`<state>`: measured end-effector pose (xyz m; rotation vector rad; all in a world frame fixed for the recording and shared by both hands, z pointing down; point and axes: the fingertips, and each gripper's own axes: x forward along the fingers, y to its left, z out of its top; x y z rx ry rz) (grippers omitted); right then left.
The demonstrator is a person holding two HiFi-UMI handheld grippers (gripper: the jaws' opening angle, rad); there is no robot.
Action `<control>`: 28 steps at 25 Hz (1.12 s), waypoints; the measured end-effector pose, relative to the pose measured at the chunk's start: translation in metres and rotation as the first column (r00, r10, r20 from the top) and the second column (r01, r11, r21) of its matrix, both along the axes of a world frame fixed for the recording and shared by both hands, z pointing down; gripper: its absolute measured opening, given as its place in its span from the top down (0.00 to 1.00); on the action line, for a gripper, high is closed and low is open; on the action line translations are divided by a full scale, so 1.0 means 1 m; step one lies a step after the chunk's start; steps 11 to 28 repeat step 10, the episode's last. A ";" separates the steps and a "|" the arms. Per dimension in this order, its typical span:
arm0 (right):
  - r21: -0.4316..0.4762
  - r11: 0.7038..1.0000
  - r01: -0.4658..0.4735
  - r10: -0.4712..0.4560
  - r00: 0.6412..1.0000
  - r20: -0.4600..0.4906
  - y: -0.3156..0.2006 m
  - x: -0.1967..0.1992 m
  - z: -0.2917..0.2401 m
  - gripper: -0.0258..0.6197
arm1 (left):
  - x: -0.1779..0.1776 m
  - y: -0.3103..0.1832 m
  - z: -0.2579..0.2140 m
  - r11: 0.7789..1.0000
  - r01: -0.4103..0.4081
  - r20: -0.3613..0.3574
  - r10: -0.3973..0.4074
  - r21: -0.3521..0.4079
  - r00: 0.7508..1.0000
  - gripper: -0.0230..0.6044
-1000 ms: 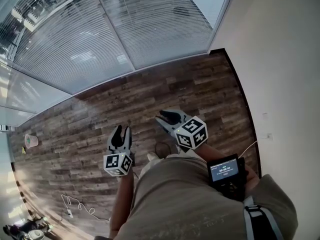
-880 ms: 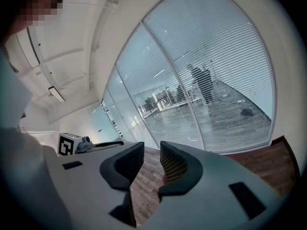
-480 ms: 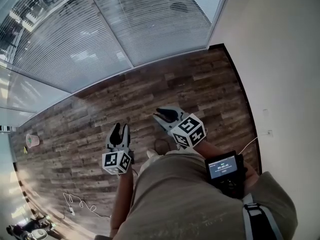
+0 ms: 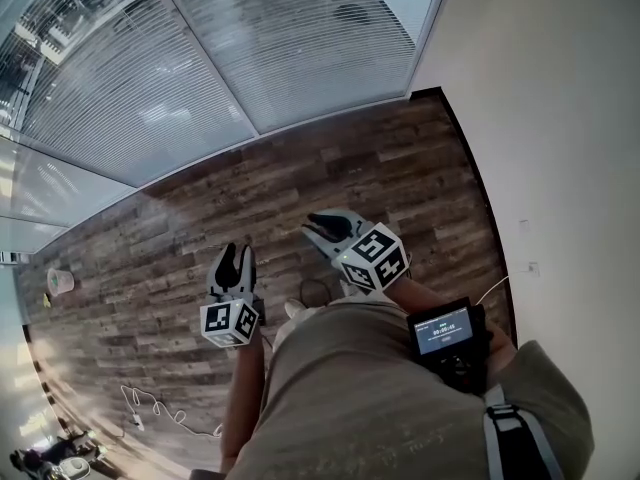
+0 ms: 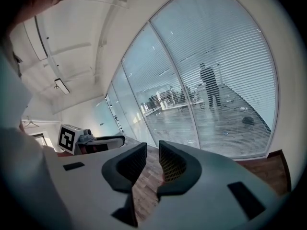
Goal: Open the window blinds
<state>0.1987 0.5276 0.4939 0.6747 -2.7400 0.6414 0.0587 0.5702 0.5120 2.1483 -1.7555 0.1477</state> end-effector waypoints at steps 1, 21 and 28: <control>0.002 1.000 0.000 0.000 1.000 -0.002 -0.001 0.005 0.000 0.84 | 0.004 -0.001 0.000 1.000 0.001 -0.002 -0.001 0.003 1.000 0.71; 0.012 1.000 0.021 -0.021 1.000 -0.003 -0.007 0.043 0.002 0.84 | 0.050 -0.012 0.000 1.000 0.004 -0.027 -0.003 0.031 1.000 0.71; 0.012 1.000 0.021 -0.021 1.000 -0.003 -0.007 0.043 0.002 0.84 | 0.050 -0.012 0.000 1.000 0.004 -0.027 -0.003 0.031 1.000 0.71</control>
